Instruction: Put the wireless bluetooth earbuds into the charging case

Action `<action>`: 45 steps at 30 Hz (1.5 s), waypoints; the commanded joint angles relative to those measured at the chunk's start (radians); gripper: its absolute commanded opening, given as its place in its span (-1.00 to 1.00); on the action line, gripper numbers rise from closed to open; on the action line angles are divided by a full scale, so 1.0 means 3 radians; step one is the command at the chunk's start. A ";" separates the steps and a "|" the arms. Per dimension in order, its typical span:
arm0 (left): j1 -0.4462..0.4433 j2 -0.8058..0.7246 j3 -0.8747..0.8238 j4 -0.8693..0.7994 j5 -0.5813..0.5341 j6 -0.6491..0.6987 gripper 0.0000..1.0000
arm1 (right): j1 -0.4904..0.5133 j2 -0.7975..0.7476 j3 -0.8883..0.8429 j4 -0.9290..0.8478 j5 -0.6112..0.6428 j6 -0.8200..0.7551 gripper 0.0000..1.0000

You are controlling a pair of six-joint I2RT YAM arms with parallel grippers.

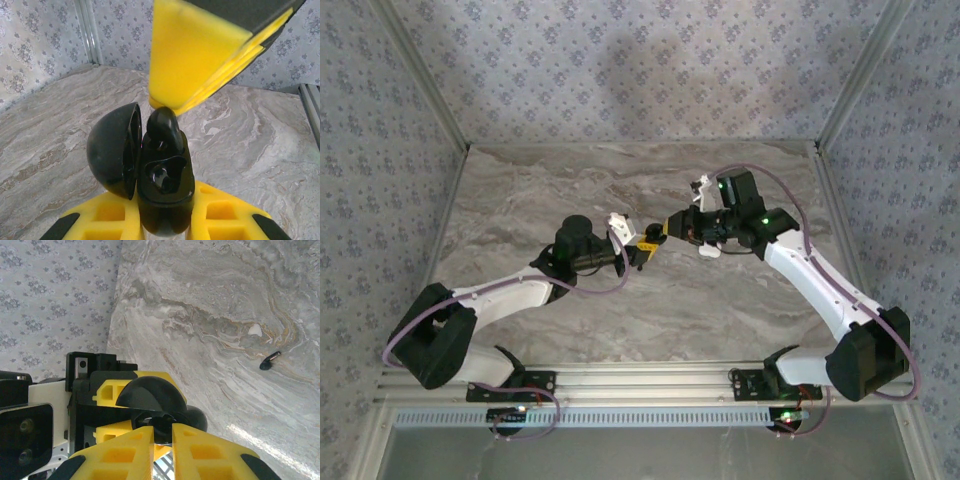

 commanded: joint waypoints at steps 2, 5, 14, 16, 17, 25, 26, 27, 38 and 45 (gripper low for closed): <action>-0.0014 -0.0110 0.0071 0.0085 0.0034 0.0028 -0.86 | 0.0043 0.0000 0.0101 -0.0130 -0.0148 -0.0131 -0.63; -0.0017 -0.0110 0.0076 0.0090 0.0039 0.0030 -0.86 | 0.0046 0.0003 0.0110 -0.0145 -0.0159 -0.0145 -0.61; -0.0014 -0.0118 0.0071 0.0081 0.0035 0.0029 -0.86 | -0.0014 -0.0140 0.0159 -0.0307 -0.0085 -0.0182 -0.37; -0.0014 -0.0125 0.0066 0.0081 0.0039 0.0035 -0.86 | -0.0021 -0.0125 0.0160 -0.0256 -0.0001 -0.0133 -0.37; -0.0015 -0.0123 0.0066 0.0080 0.0039 0.0034 -0.86 | -0.0021 -0.0108 0.0276 -0.0245 0.0028 -0.0125 -0.37; 0.0006 -0.0174 0.0032 0.0000 -0.0056 -0.0002 -0.87 | 0.0075 0.0041 0.0495 -0.0631 0.0348 -0.0245 -0.37; 0.0027 -0.0183 0.0009 -0.0002 -0.0079 -0.0035 -0.87 | 0.0086 0.0042 0.0532 -0.0714 0.0448 -0.0259 -0.37; 0.0064 -0.0197 -0.0021 0.0018 -0.0105 -0.0093 -0.87 | 0.0099 0.0044 0.0587 -0.0833 0.0578 -0.0281 -0.36; 0.0487 -0.0761 -0.0456 -0.0429 -0.0538 -0.0364 -0.88 | 0.0433 0.0744 0.1269 -0.1853 0.1580 -0.0234 -0.30; 0.0601 -0.1211 -0.0651 -0.0819 -0.0896 -0.0413 -0.88 | 0.0609 0.1450 0.1592 -0.1876 0.1571 -0.0428 -0.26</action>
